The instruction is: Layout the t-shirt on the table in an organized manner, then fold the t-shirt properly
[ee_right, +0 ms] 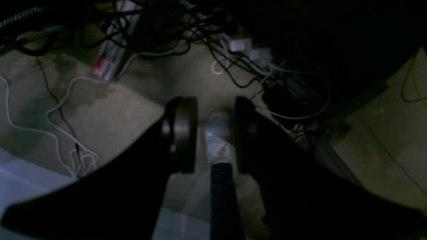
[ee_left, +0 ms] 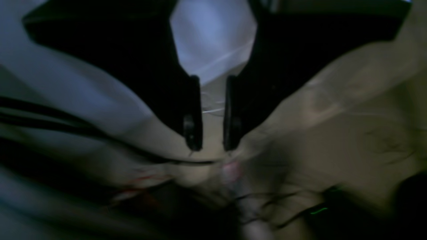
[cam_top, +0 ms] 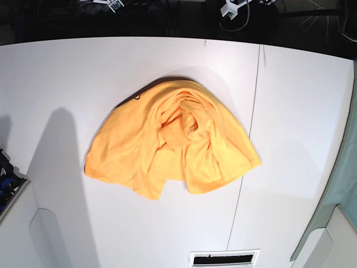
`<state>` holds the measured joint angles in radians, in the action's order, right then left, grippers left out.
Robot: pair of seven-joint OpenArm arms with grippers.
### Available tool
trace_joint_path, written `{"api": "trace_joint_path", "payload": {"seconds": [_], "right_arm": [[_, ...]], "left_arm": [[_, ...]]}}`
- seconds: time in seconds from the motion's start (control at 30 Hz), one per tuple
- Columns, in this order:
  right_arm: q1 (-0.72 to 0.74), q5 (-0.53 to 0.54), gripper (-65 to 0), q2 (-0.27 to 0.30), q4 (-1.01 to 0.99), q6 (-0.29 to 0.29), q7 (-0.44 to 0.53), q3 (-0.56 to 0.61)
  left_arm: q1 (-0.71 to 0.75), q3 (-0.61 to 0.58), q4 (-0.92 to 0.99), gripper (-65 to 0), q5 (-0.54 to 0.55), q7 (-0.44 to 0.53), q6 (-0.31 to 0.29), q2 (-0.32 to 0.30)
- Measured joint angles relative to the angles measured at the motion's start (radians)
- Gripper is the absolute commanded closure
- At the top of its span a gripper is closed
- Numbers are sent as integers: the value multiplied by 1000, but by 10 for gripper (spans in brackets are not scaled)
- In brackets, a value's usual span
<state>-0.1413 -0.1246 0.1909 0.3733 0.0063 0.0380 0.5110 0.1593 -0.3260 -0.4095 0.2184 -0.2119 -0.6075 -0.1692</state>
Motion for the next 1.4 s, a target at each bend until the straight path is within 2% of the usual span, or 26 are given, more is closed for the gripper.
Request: {"api": "trace_joint_path", "payload": {"seconds": [0.07,0.13,0.17,0.23,0.33,0.57,0.67,0.8,0.87,0.93,1.0,1.1,1.27,1.4], "right_arm": [[-12,0,-196,0,7,-59,1,0],[-34,0,-196,3,30,-130,2,0],[-47,0,-196,7,44,-145,1,0],[-70,0,-196,14,78,-169,2,0],[-94,0,-196,26,120,-169,2,0],[-103,0,-196,39,175,-168,-1,0],[-127,-31,-196,47,232,-168,-62,0],[-193,-88,-196,76,364,-156,-179,2],[-235,-88,-196,108,451,-169,-191,2],[-282,-87,-196,143,548,-194,-193,2],[-322,-80,-196,175,640,-192,-225,1],[-374,-72,-196,207,775,-193,-284,1],[-445,-74,-196,248,972,-190,-319,2],[-502,-71,-196,291,1109,-193,-343,2]], "left_arm": [[10,0,-42,-150,43,2,-53,-3],[25,0,-85,-150,53,5,-55,-11],[30,0,-102,-150,51,5,-45,-18],[40,0,-128,-150,18,6,24,-32],[52,0,-138,-150,-12,3,107,-47],[87,0,-162,-150,-12,3,98,-51],[129,11,-228,-150,-17,0,98,-77],[199,118,-362,-150,21,-22,98,-97],[231,194,-436,-150,29,-53,83,-97],[271,269,-516,-150,56,-62,24,-98],[317,336,-597,-150,91,-87,1,-97],[389,430,-711,-150,136,-99,2,-95],[474,555,-909,-151,175,-142,-2,-97],[531,640,-1070,-151,245,-230,-65,-97]]}}
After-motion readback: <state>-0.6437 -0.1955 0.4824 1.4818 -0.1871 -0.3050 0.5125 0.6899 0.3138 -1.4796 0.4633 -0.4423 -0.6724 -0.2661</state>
